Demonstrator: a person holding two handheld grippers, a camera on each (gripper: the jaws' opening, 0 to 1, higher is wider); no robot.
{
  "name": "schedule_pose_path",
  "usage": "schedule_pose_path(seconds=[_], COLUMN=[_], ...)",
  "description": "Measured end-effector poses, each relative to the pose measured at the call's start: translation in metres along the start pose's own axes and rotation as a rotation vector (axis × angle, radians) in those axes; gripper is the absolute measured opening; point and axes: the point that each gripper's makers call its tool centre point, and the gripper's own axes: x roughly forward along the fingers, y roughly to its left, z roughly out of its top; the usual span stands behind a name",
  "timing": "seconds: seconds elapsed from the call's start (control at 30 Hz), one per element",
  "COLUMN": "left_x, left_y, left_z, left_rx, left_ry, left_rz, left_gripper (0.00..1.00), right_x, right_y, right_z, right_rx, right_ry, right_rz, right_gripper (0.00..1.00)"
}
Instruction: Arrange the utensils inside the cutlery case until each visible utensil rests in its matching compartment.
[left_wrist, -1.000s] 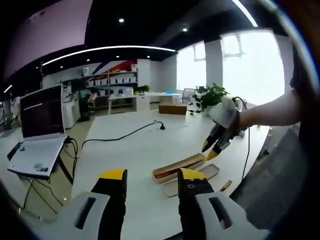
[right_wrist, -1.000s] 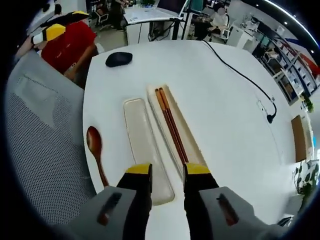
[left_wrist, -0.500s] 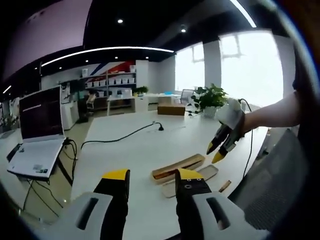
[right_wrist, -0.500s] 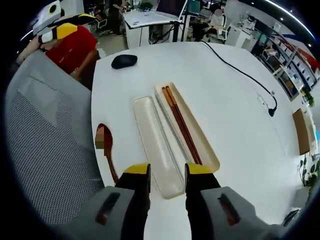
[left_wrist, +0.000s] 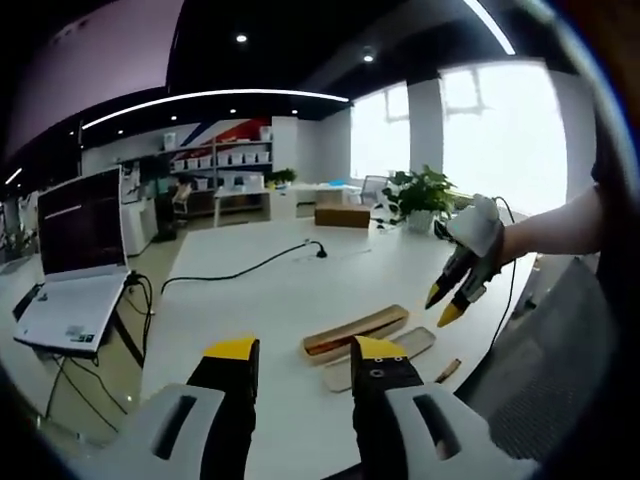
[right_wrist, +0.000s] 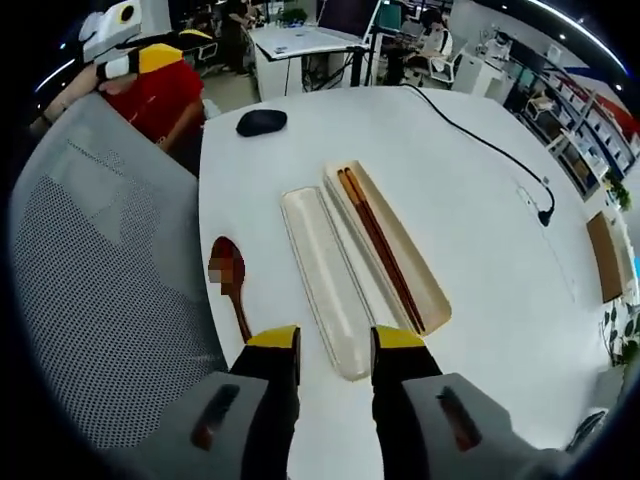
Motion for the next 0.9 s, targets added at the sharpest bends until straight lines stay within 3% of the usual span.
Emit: schedule_pose_path(seconds=[0.4, 0.9], left_x=[0.003, 0.007], left_y=[0.0, -0.003], left_z=[-0.008, -0.017], left_rx=[0.007, 0.014], left_ry=[0.034, 0.083], left_rz=[-0.024, -0.055], left_gripper=[0.39, 0.39], right_x=[-0.002, 0.007], right_y=[0.007, 0.041], right_z=[-0.004, -0.02], right_rx=[-0.073, -0.107], right_ry=[0.028, 0.046], right_rz=[0.027, 0.105], right_gripper=[0.25, 0.25])
